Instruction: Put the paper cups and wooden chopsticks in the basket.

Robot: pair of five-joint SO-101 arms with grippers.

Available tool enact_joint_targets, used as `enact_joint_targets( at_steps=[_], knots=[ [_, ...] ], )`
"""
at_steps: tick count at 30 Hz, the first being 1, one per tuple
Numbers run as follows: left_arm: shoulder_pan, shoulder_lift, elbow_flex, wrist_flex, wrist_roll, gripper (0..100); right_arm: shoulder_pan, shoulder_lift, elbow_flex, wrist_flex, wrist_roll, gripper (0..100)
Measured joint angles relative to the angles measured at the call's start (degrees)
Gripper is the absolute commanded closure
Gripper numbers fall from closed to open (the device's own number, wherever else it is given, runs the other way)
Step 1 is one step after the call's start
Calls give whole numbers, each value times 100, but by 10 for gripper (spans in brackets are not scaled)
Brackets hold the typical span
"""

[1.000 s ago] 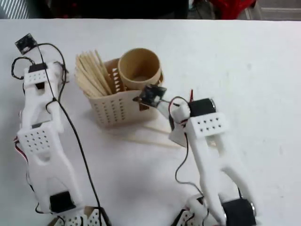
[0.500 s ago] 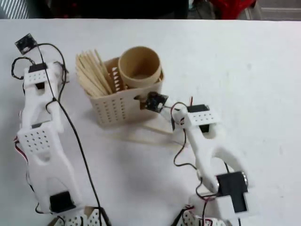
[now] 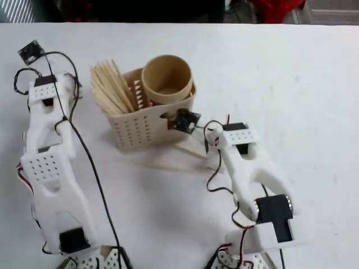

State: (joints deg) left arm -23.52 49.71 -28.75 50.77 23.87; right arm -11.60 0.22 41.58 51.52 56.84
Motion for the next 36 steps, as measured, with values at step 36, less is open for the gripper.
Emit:
enact_joint_targets(
  at_steps=[36],
  knots=[
    [0,0,0,0,0,856,-2919,-2655,-4818,-255,-4158,981]
  ],
)
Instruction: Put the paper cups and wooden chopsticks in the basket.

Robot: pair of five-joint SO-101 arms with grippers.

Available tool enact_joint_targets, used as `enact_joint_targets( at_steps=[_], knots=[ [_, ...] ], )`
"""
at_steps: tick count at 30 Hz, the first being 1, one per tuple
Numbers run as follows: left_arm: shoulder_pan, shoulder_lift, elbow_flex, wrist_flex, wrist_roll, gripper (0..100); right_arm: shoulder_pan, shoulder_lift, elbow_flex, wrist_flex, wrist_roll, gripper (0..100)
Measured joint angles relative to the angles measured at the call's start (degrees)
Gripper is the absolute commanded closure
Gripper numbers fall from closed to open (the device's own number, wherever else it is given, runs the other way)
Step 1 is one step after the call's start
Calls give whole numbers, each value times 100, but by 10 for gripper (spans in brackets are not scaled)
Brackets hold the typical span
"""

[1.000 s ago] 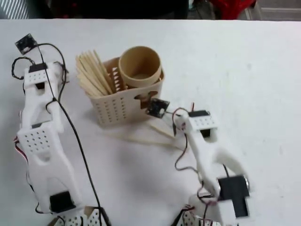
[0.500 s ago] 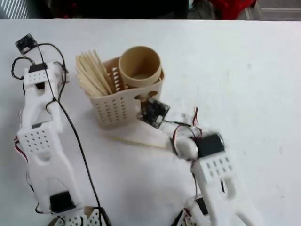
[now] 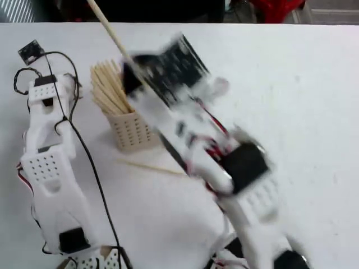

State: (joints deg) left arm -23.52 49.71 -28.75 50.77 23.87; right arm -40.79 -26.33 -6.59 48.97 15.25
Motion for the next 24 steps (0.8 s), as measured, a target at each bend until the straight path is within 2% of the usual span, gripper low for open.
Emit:
enact_joint_targets(
  at_steps=[6,11,17,24],
  knots=[
    [0,0,0,0,0,855,9,1222,-387,-1064,-519,981],
    [0,0,0,0,0,855,9,1371,-387,-1143,-738,976],
    [0,0,0,0,0,855,0,1363,-387,-1116,-747,871],
    [0,0,0,0,0,855,-18,1363,-413,-958,-747,909]
  ],
)
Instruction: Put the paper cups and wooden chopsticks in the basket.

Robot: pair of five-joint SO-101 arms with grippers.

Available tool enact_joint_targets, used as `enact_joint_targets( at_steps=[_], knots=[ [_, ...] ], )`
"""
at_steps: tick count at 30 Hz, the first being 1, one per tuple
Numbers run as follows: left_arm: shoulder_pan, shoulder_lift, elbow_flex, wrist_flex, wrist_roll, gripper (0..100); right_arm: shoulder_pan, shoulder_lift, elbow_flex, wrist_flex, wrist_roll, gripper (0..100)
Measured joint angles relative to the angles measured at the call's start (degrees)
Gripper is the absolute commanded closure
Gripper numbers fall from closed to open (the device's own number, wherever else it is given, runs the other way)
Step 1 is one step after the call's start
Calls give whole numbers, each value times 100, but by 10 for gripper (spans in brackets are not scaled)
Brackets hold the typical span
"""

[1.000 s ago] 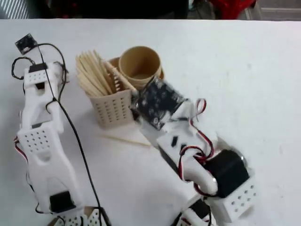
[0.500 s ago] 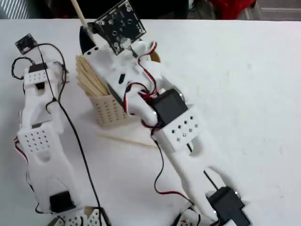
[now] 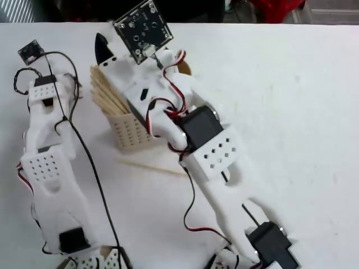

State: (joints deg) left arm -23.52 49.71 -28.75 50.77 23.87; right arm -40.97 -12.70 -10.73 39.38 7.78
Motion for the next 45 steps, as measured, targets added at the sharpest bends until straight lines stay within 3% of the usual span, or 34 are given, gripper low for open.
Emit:
enact_joint_targets(
  at_steps=[4,10,15,17,22,29,34,45],
  knots=[
    [0,0,0,0,0,855,0,-18,-62,879,0,917],
    [0,0,0,0,0,854,18,-879,-70,3684,26,919],
    [0,0,0,0,0,855,-123,-1433,-35,5495,1380,916],
    [0,0,0,0,0,856,-167,-1556,396,5732,1952,910],
    [0,0,0,0,0,856,-141,-1354,2356,5073,2541,805],
    [0,0,0,0,0,856,-185,-651,4774,2585,2760,779],
    [0,0,0,0,0,855,-185,-141,5336,1152,2769,776],
    [0,0,0,0,0,856,-185,1196,5336,316,2769,780]
  ],
)
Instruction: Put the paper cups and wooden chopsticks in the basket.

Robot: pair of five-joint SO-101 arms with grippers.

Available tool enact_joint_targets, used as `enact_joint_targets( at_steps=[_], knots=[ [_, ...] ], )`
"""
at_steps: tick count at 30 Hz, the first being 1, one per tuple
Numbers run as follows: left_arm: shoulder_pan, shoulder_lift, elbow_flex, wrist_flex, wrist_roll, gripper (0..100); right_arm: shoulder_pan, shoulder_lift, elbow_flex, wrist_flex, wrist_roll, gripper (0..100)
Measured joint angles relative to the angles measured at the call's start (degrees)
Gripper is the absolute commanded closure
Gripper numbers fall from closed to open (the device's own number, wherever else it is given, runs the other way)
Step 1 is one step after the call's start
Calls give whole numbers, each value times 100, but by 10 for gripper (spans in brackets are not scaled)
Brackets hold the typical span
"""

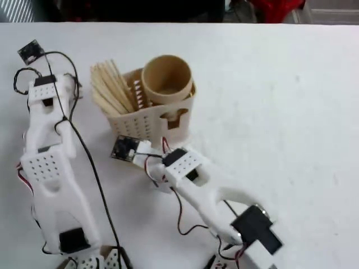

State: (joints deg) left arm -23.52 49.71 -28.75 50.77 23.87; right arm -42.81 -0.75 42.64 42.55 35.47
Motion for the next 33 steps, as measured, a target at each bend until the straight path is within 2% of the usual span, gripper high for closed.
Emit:
enact_joint_targets(
  at_steps=[2,7,14,18,25,33],
  knots=[
    [0,0,0,0,0,856,0,79,-44,0,0,808],
    [0,0,0,0,0,856,9,123,-88,0,9,986],
    [0,0,0,0,0,856,26,88,-185,211,0,981],
    [0,0,0,0,0,856,-9,-334,-123,782,0,981],
    [0,0,0,0,0,856,-9,-1714,0,1969,0,981],
    [0,0,0,0,0,855,-62,-4018,44,3165,0,981]
  ],
)
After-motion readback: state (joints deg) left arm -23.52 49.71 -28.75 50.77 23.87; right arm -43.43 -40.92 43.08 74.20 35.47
